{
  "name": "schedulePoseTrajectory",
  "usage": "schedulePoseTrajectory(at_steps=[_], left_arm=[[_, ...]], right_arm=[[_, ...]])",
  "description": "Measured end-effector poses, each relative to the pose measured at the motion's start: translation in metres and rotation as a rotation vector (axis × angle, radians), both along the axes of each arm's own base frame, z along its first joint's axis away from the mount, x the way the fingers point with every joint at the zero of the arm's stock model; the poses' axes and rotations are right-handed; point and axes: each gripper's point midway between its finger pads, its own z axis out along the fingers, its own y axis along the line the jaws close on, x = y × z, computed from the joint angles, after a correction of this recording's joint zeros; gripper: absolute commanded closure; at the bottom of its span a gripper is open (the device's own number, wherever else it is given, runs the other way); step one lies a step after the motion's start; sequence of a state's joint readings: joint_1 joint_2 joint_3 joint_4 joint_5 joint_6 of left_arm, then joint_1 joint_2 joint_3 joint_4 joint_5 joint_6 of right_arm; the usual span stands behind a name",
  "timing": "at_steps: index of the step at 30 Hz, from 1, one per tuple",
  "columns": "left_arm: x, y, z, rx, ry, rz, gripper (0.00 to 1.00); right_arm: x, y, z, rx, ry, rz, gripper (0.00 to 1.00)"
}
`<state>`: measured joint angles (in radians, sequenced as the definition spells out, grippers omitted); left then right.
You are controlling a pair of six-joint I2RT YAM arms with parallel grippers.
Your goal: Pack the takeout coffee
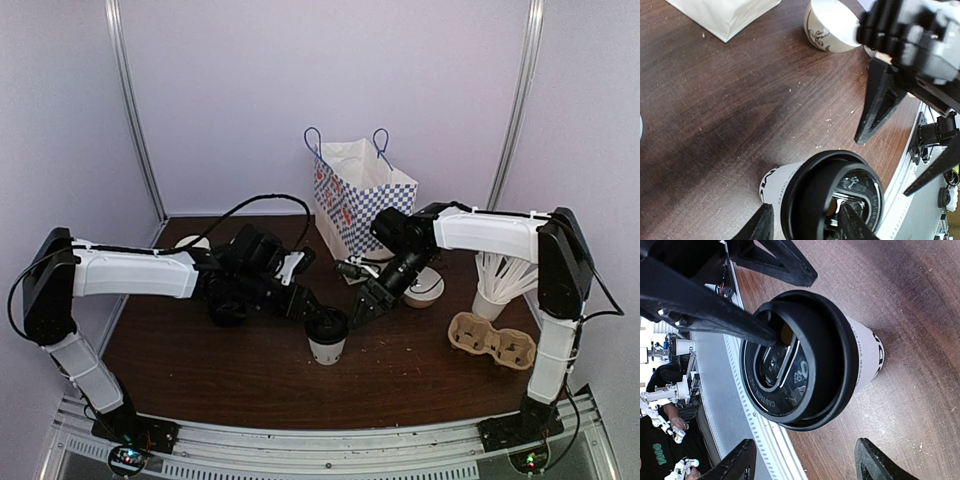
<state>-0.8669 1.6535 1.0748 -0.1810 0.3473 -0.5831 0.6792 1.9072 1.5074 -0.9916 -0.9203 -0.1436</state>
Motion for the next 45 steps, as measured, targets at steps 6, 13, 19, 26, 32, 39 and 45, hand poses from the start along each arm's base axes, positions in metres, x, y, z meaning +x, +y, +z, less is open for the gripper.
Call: schedulePoseTrajectory(at_steps=[6, 13, 19, 26, 32, 39, 45], left_arm=[[-0.001, -0.002, -0.004, -0.011, 0.015, 0.0, 0.64], [0.001, -0.003, -0.005, -0.044, 0.013, 0.012, 0.65], [0.001, -0.004, -0.005, -0.061, 0.011, 0.017, 0.65], [0.001, -0.004, -0.005, -0.067, 0.011, 0.023, 0.66], [0.002, -0.003, -0.005, -0.071, 0.006, 0.031, 0.66], [0.003, 0.001, -0.007, -0.078, -0.002, 0.051, 0.65], [0.004, 0.003, -0.005, -0.075, -0.026, 0.058, 0.49]], right_arm=[[-0.004, 0.006, -0.002, 0.007, 0.012, 0.007, 0.29], [-0.012, 0.013, -0.028, -0.052, 0.049, 0.026, 0.33], [-0.014, 0.014, -0.028, -0.072, 0.071, 0.01, 0.33], [-0.012, 0.012, -0.03, -0.093, 0.069, -0.006, 0.36], [-0.009, 0.01, -0.031, -0.148, 0.077, -0.027, 0.43], [-0.009, 0.008, -0.031, -0.202, 0.089, -0.025, 0.43], [0.0, 0.005, -0.027, -0.205, 0.029, -0.018, 0.34]])
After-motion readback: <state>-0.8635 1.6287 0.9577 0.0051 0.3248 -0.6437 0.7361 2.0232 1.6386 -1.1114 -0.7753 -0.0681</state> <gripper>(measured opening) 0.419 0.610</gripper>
